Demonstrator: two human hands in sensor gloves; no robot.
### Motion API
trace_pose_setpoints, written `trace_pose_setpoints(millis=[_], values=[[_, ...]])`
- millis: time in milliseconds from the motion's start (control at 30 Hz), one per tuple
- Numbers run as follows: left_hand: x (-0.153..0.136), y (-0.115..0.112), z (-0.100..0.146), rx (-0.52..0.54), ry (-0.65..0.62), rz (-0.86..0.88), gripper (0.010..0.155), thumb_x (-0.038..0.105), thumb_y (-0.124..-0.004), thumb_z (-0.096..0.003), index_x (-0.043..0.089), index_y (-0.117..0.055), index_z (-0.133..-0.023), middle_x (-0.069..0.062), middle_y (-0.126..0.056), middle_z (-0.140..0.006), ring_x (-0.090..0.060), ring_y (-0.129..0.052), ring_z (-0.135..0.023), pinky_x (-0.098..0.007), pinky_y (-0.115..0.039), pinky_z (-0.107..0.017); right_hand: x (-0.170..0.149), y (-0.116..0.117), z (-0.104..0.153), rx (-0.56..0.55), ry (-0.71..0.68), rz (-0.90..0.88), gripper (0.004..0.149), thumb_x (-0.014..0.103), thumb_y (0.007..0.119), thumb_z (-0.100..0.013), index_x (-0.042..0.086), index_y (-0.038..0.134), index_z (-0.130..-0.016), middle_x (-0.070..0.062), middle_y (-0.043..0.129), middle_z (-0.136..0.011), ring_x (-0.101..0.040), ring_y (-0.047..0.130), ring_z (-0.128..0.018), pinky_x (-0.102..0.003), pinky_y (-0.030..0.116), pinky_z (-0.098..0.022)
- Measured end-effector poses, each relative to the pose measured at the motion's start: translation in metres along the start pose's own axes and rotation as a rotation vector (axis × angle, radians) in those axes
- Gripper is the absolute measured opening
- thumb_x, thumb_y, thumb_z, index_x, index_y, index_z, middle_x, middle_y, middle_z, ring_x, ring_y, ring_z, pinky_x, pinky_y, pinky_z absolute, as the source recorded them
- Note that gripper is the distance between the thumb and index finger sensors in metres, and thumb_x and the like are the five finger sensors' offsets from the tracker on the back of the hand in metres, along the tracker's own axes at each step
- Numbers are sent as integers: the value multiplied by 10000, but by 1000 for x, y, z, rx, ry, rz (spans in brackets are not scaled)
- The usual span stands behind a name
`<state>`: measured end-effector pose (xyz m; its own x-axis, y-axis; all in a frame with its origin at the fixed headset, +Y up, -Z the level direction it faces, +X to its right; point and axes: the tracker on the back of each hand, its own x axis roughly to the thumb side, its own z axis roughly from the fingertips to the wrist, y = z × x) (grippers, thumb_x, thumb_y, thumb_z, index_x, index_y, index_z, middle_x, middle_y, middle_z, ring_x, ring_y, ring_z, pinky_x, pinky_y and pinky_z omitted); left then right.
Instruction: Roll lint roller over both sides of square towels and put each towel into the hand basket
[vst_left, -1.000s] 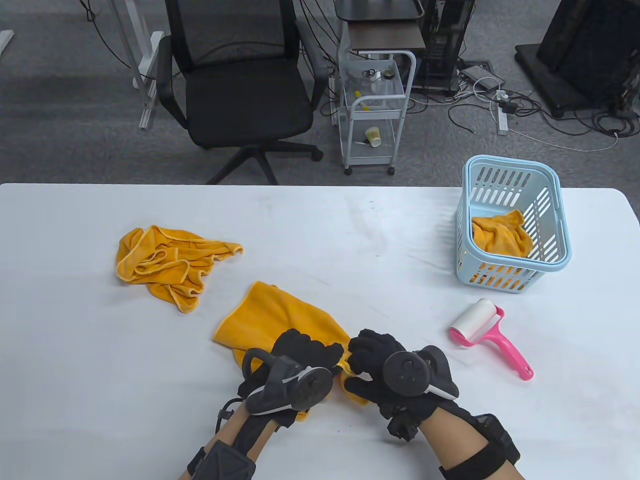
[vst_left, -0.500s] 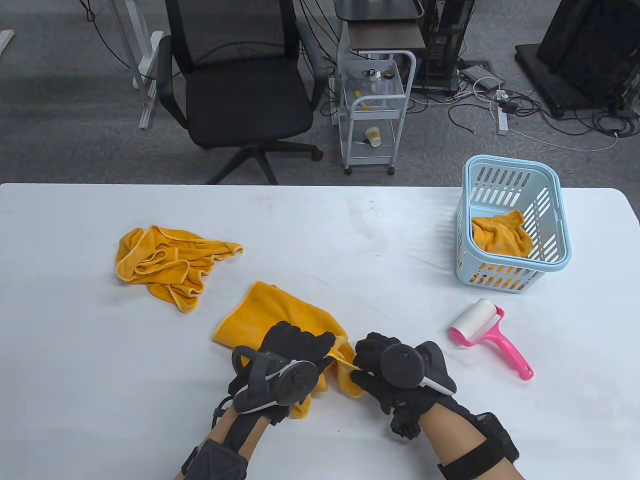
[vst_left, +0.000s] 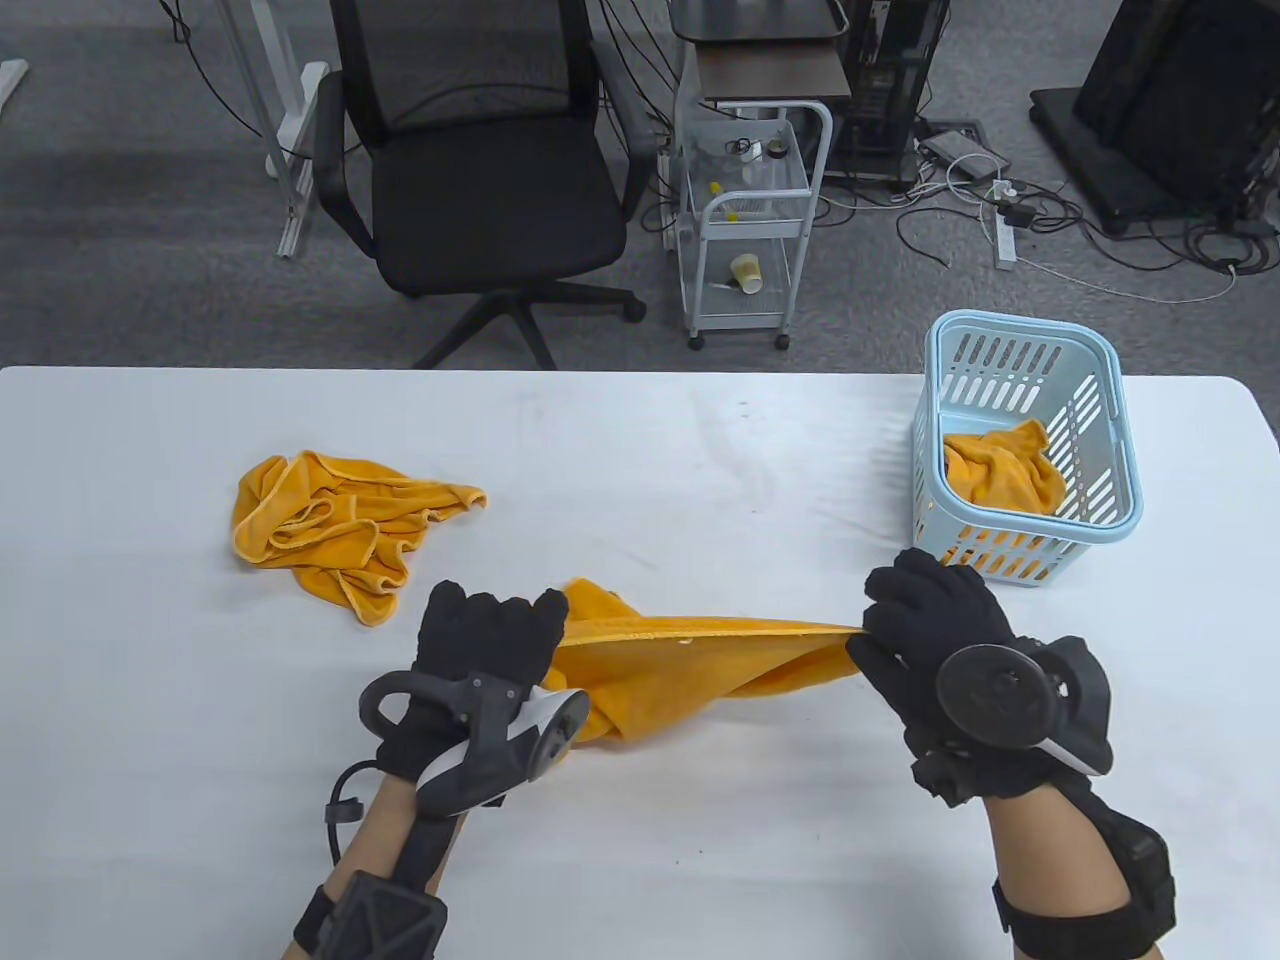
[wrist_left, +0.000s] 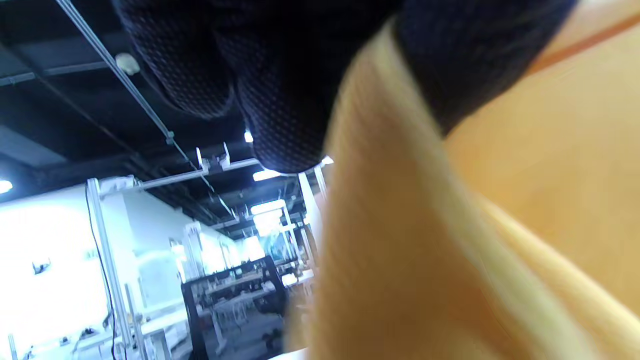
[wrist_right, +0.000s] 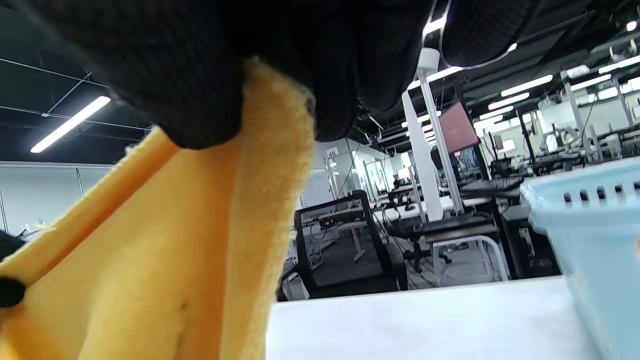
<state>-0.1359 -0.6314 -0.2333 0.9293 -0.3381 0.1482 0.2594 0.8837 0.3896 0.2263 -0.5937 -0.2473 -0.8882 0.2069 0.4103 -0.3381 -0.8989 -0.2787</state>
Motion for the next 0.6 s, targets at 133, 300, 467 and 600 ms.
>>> trace_pose_setpoints(millis=[133,300,467,600], values=[[-35,26,11,18,9,102,410,413,-861,-478,398,-815,-885,103,-1005,-791,-219,-1045,-704,-598,-726,-699,-3,-38,4,-33,0,59,390,407,905,-500,92,924,-728,-121,835,-960,-453,726,-965,-701,610,-651],[-86,79,32,96,7,340,435,397,-844,-495,369,-796,-926,78,-1023,-812,-240,-1065,-714,-606,-728,-696,-13,-84,11,-52,5,54,391,414,904,-501,102,924,-736,-123,835,-963,-457,732,-962,-701,609,-653],[-125,124,25,82,-86,544,448,440,-758,-526,363,-772,-967,62,-1011,-851,-282,-1026,-766,-636,-696,-706,-13,-124,-5,-49,-21,40,392,425,895,-510,121,917,-755,-126,827,-976,-460,726,-969,-701,603,-659],[-143,130,-8,84,-45,529,438,459,-757,-525,373,-797,-952,63,-1003,-870,-285,-1016,-786,-637,-696,-706,-16,-130,-42,-45,7,45,390,430,897,-506,133,917,-758,-123,821,-982,-456,721,-974,-698,602,-664]])
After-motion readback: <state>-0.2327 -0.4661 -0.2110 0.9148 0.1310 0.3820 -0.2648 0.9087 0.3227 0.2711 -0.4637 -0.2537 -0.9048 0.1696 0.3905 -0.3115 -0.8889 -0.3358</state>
